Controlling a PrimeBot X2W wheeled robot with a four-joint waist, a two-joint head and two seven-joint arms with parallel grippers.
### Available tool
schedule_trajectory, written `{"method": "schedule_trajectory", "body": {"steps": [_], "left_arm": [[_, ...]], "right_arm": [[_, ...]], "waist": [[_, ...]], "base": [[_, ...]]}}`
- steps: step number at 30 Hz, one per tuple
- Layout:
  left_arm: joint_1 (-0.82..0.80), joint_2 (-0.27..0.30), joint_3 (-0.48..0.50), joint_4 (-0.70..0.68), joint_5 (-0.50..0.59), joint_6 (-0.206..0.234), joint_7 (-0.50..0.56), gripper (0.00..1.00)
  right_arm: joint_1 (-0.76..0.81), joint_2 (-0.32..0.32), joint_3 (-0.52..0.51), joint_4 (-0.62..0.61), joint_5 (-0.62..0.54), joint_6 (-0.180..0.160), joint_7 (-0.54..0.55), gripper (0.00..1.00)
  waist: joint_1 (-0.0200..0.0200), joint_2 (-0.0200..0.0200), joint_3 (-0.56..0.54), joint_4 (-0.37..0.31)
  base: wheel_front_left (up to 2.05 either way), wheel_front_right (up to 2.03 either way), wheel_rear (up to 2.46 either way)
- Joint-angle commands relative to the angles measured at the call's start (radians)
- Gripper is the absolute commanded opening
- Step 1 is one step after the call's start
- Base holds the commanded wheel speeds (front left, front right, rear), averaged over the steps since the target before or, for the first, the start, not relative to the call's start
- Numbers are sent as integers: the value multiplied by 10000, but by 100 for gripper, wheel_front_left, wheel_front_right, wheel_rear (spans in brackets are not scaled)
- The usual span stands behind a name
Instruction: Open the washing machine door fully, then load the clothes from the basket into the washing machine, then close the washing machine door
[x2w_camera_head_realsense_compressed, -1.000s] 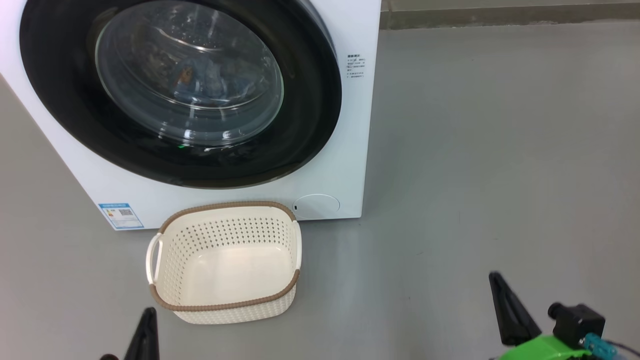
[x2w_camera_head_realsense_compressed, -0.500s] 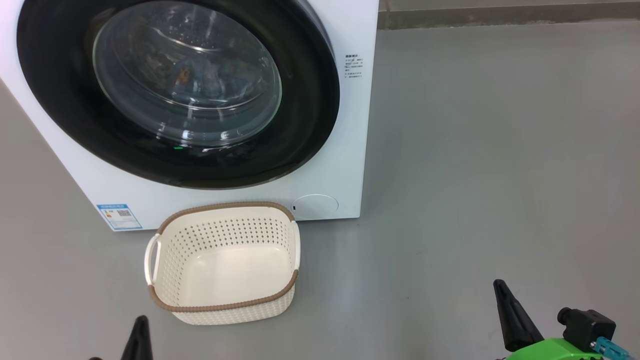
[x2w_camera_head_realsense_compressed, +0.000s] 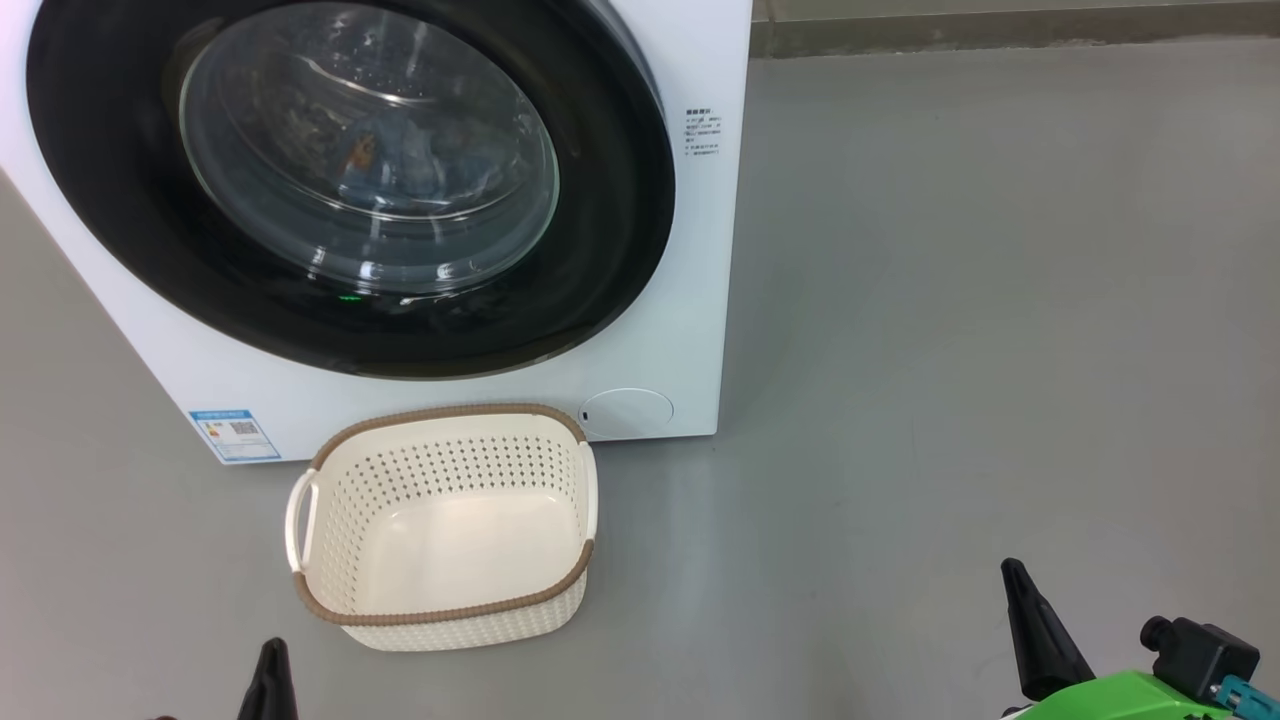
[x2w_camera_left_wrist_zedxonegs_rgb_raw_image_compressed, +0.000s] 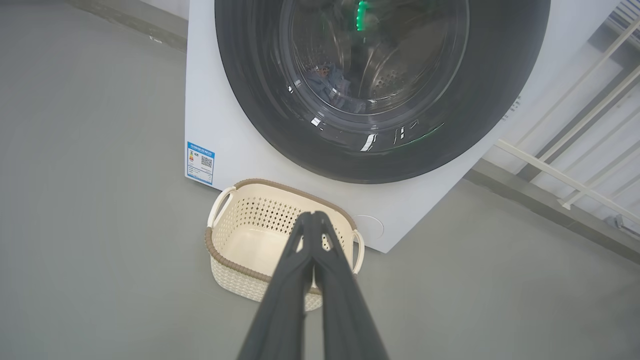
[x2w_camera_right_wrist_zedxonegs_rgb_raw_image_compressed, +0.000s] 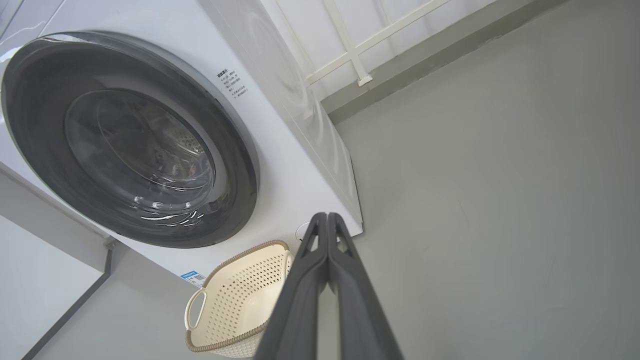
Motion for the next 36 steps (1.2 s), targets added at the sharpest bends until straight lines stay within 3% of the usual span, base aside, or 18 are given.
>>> {"method": "schedule_trajectory", "body": {"steps": [1, 36], "left_arm": [[-455, 130, 149, -178, -295, -76, 64, 0], [-1101, 218, 371, 223, -4177, -275, 1062, 0]], "right_arm": [[-403, -25, -2, -280, 311, -15, 99, 0], [-638, 4, -269, -355, 3870, -32, 1108, 0]], "waist": [[-1, 0, 1, -5], [-1, 0, 19, -134]], "base": [[0, 0, 0], [0, 0, 0]]}}
